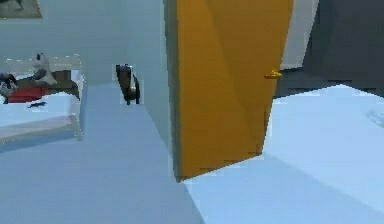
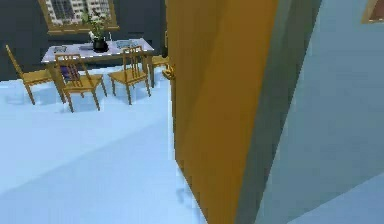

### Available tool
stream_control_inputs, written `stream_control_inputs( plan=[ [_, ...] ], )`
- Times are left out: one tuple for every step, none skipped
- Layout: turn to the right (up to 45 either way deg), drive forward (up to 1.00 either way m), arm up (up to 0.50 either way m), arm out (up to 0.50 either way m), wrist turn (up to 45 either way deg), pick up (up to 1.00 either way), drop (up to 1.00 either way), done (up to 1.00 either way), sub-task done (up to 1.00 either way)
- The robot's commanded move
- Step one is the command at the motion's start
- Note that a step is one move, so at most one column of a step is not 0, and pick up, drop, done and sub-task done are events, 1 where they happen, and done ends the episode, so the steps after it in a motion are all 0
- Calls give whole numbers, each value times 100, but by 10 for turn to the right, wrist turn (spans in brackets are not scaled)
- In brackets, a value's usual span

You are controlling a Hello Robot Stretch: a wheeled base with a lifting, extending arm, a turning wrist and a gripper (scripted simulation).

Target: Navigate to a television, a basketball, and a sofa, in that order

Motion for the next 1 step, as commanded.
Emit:
stream_control_inputs(
  plan=[
    [450,0,0,0,0,0,0,0,0]
  ],
)
